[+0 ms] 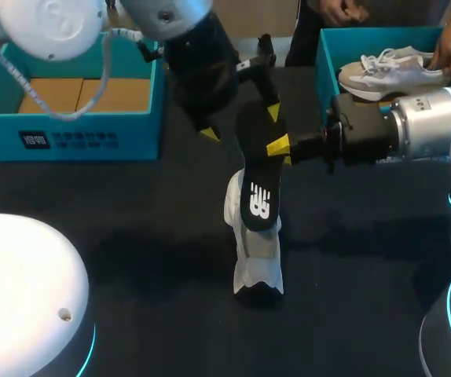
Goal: Take the shoe out of the shoebox, open the shoe tongue, remove and reinsert the insole, then place the shoe into the shoebox
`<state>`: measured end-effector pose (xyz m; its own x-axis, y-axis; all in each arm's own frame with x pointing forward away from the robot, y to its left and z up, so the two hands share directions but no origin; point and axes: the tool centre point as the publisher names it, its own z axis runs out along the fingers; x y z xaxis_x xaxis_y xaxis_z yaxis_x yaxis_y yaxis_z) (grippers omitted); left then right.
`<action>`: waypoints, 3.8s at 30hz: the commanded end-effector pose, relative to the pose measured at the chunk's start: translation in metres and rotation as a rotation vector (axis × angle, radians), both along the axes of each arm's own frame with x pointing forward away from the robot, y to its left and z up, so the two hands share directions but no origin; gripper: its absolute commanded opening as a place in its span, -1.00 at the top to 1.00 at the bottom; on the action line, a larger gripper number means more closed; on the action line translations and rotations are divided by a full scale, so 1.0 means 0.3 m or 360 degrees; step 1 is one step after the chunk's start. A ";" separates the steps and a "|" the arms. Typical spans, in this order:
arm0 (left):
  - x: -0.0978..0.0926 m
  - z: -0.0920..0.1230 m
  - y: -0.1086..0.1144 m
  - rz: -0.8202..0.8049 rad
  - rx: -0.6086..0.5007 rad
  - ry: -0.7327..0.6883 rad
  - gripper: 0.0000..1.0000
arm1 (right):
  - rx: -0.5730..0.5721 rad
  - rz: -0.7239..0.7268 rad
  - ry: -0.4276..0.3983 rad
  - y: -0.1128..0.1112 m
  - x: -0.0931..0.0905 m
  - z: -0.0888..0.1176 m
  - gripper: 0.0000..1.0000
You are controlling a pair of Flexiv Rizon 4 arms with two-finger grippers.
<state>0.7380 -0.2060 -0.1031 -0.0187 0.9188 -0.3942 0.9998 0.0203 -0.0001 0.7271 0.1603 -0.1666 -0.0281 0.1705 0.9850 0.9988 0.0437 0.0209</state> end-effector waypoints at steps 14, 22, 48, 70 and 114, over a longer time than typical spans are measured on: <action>0.024 0.012 -0.092 -0.0040 0.0244 0.0009 -1.00 | 0.0011 0.0000 -0.0008 0.009 0.003 -0.012 1.00; 0.019 0.029 -0.084 -0.0041 0.0259 -0.0001 -1.00 | 0.0012 -0.0002 -0.0006 -0.002 0.009 -0.017 1.00; -0.037 0.064 -0.003 -0.0055 -0.0362 -0.0128 -1.00 | -0.0014 -0.0008 -0.0026 -0.041 0.002 0.004 1.00; -0.052 0.035 0.064 -0.0132 -0.0887 -0.0024 -1.00 | -0.0025 -0.0047 -0.0027 -0.061 -0.023 0.044 1.00; -0.001 -0.027 0.019 -0.0031 -0.1463 -0.0112 -1.00 | 0.0092 -0.0025 -0.0019 -0.041 -0.026 0.112 1.00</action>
